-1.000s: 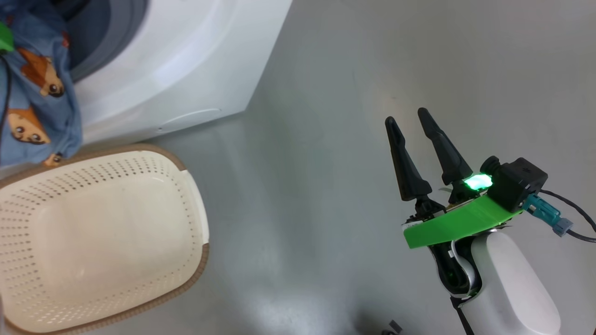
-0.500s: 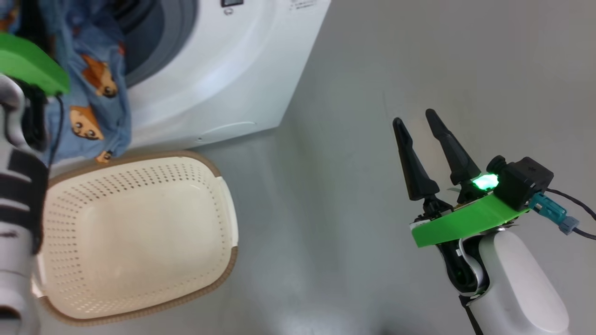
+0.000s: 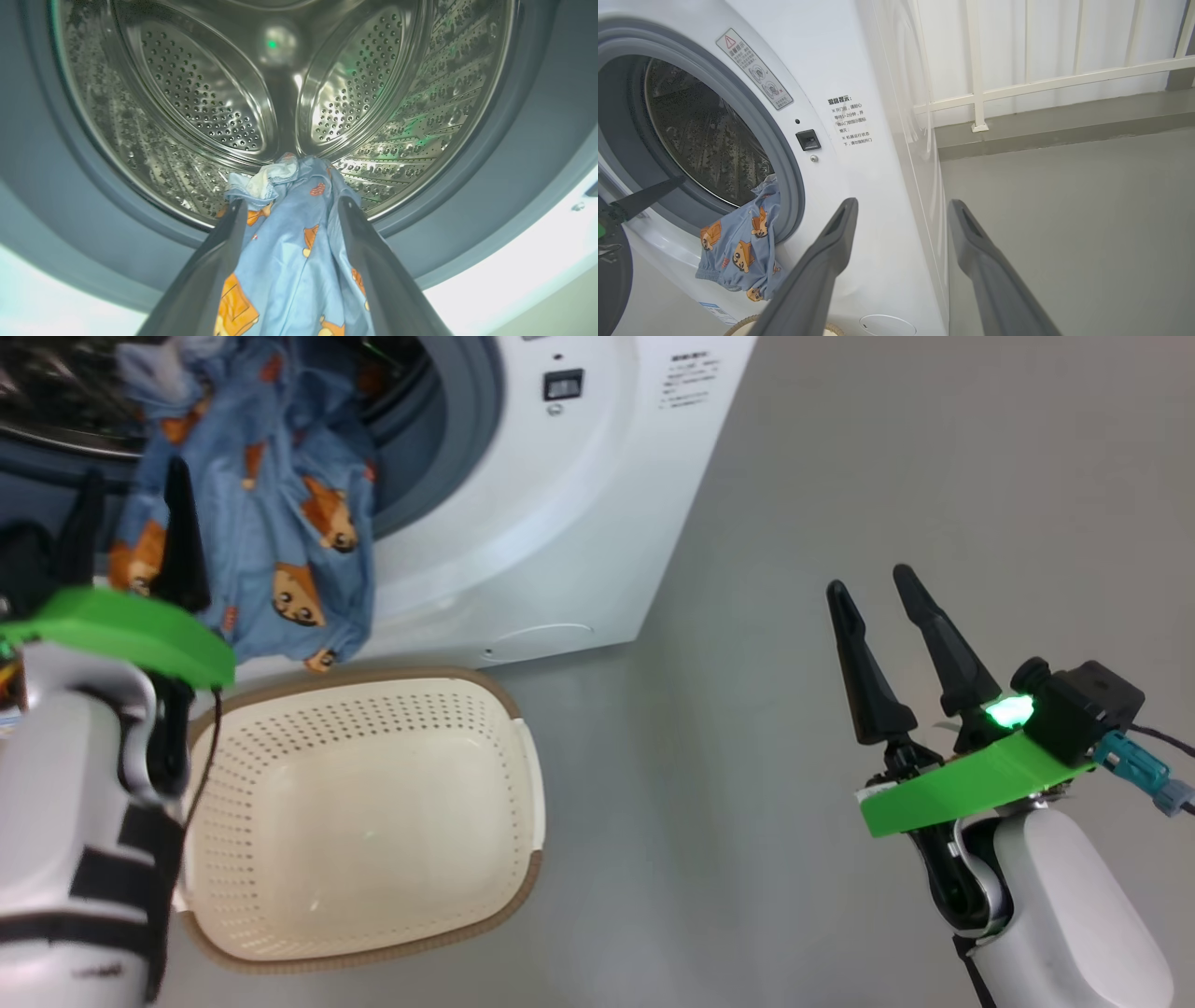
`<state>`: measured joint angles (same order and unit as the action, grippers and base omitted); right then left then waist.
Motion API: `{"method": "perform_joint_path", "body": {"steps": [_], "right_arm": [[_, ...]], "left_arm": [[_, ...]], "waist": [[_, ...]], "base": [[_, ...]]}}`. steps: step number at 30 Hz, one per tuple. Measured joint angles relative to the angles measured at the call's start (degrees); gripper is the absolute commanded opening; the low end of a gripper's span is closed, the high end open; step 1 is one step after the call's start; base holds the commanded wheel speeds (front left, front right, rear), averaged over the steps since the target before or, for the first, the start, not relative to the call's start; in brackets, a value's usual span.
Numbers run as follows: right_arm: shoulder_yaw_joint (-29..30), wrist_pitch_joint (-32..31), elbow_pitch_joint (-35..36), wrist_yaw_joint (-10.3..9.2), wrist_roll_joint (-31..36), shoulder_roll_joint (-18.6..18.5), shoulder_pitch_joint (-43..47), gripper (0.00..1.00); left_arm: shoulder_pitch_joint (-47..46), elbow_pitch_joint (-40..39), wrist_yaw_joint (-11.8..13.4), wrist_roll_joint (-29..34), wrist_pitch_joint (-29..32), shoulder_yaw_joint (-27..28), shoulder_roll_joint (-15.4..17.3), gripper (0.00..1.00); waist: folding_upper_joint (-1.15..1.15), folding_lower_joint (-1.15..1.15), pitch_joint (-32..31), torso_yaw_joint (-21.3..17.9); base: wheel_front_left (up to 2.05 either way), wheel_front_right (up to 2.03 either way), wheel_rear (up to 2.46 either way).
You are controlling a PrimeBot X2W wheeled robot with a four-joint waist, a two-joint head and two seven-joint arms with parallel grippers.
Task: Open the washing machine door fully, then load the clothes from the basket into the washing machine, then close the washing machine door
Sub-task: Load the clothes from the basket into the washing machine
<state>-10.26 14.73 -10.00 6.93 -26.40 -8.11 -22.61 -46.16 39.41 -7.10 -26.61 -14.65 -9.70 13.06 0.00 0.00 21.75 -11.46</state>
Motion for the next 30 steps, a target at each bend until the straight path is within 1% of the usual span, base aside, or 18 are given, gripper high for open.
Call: {"method": "perform_joint_path", "body": {"steps": [7, 13, 23, 30], "right_arm": [[0.2, 0.0, 0.0, 0.00, 0.0, -0.7, 0.8, 1.00], [0.3, 0.0, 0.1, 0.00, 0.0, -0.8, 1.1, 1.00], [0.4, 0.0, 0.2, 0.00, 0.0, -0.8, 1.7, 1.00], [0.9, 0.0, 0.4, 0.00, 0.0, -0.9, 1.7, 1.00]], "left_arm": [[9.6, -9.5, -0.2, 0.2, 0.0, 2.2, -0.2, 1.00], [17.6, -16.3, -0.1, 0.6, 0.0, 4.1, -0.2, 1.00], [29.1, -25.8, 1.5, 0.6, 0.0, 5.9, -1.0, 1.00], [33.9, -30.7, 2.9, 0.6, 0.0, 6.3, -1.4, 1.00]], "waist": [[0.00, 0.00, -1.6, 2.8], [0.00, 0.00, -2.2, 3.9], [0.00, 0.00, -2.0, 4.0], [0.00, 0.00, -1.8, 4.3]], "base": [[0.00, 0.00, 0.00], [0.00, 0.00, 0.00], [0.00, 0.00, 0.00], [0.00, 0.00, 0.00]]}}
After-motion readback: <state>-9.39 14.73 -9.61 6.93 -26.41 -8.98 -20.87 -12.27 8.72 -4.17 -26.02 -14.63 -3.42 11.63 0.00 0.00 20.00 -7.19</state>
